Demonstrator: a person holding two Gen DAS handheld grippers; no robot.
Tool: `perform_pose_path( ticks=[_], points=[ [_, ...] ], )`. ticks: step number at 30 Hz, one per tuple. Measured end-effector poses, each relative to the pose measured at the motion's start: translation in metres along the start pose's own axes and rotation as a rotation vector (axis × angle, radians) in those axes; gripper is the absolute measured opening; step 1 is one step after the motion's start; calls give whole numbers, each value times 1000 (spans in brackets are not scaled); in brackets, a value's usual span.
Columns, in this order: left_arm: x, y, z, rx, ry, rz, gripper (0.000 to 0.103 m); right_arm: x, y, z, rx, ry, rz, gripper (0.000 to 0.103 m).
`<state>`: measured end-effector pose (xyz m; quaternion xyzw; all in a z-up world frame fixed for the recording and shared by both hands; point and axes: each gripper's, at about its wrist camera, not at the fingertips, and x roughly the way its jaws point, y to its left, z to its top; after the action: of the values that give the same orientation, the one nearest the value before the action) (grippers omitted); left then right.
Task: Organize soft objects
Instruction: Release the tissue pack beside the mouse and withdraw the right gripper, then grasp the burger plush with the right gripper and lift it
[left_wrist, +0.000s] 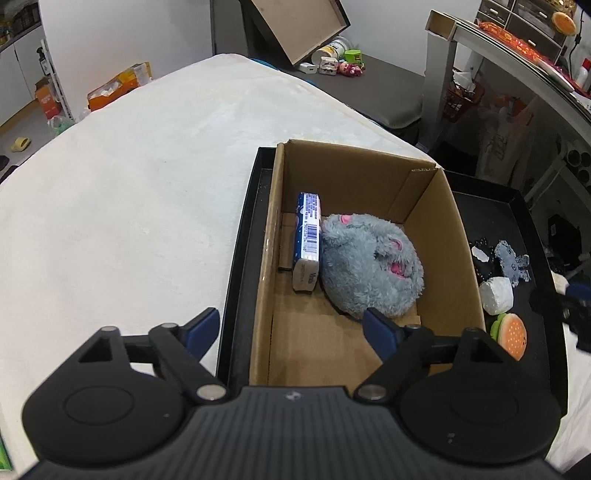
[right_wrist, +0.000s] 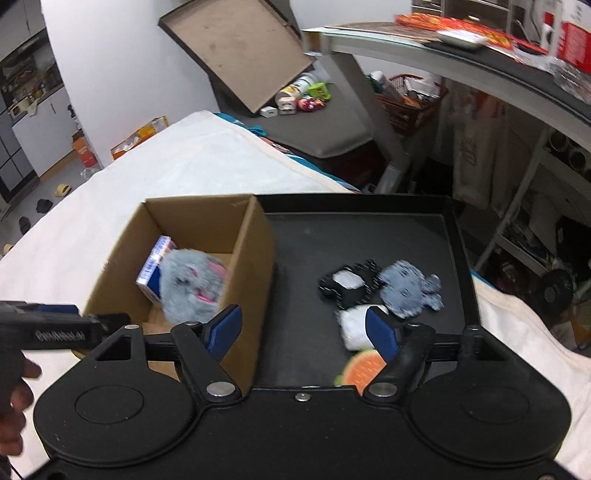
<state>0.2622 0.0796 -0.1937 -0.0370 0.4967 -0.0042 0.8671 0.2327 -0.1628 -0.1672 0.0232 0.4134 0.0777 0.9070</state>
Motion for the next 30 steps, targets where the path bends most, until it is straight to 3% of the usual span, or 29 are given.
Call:
perform_pose_path(
  ticks=[18,30],
  points=[
    [10,-28,3,62,51,79,93,22,-63,-47,96,84,-34,74],
    [21,-36,6,66,83,128,94,50,-59,-53,112,138,23,75]
  ],
)
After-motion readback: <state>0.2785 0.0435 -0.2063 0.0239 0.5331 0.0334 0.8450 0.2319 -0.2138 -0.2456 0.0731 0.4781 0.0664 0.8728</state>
